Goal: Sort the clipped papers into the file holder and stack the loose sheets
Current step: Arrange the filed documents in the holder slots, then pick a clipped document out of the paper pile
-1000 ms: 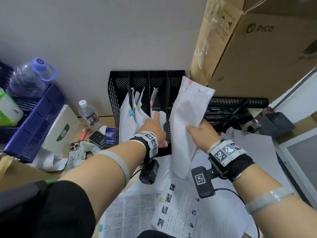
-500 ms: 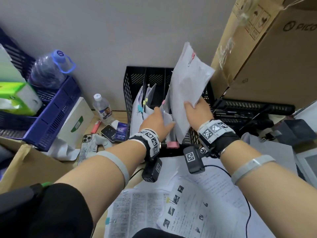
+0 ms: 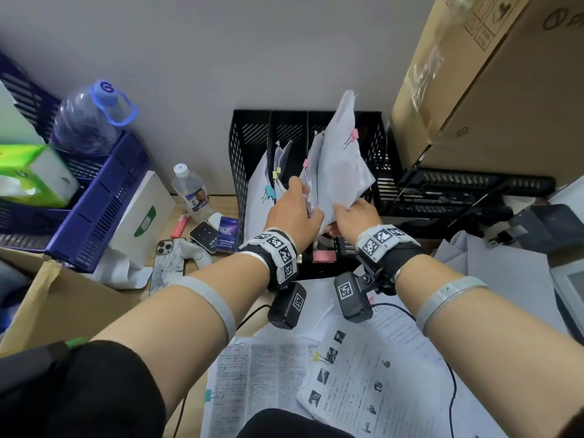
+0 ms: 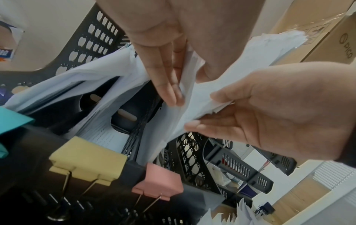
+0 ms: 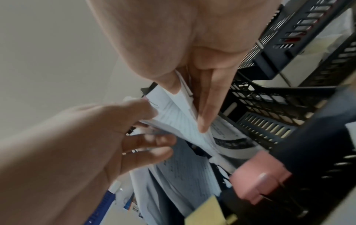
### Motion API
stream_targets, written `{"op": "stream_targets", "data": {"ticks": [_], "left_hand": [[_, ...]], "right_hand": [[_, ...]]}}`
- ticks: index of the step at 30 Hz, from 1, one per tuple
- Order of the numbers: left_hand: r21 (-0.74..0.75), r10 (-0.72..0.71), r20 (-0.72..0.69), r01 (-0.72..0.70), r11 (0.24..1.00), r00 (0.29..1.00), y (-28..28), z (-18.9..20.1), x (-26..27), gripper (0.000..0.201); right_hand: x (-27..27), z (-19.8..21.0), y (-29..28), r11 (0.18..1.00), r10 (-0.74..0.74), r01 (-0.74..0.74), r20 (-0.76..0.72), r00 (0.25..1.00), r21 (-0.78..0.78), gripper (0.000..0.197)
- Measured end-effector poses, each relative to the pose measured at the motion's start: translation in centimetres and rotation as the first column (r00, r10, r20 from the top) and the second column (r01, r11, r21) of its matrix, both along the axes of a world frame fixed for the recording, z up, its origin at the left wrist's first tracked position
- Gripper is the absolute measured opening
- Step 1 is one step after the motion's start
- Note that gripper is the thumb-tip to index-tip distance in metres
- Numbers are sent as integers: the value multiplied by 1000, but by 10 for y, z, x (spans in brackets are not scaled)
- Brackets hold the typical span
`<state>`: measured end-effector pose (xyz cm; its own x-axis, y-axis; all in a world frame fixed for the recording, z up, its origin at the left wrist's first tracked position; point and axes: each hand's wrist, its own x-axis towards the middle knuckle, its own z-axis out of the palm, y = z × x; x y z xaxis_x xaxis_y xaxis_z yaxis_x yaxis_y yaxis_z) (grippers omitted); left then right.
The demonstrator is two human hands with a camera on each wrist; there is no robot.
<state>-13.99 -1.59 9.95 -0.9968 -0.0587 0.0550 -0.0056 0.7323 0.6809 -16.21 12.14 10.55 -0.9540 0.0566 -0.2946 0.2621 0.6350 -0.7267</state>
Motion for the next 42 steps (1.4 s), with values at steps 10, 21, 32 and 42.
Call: {"op": "stream_targets", "data": {"ticks": [10,21,32,42], "left_hand": [[188,-165,12,160,969,986,4,-21,42,45],[82,-307,759,384,920,574,-2,-142,151,37],[173,-359,686,338,925,633,24,-170,175,32],[328,-373,520,224,918,769,-17,-108,138,17]], "right_hand": [[59,-26,16,992,108,-90,220,970,-88,22],[190,-112,65,908,97,-316,594,798,275,34],[246,-129,76,938,59,-224,515,855,266,46],[180,-81,82,933,-21,-62,226,974,354,45]]}}
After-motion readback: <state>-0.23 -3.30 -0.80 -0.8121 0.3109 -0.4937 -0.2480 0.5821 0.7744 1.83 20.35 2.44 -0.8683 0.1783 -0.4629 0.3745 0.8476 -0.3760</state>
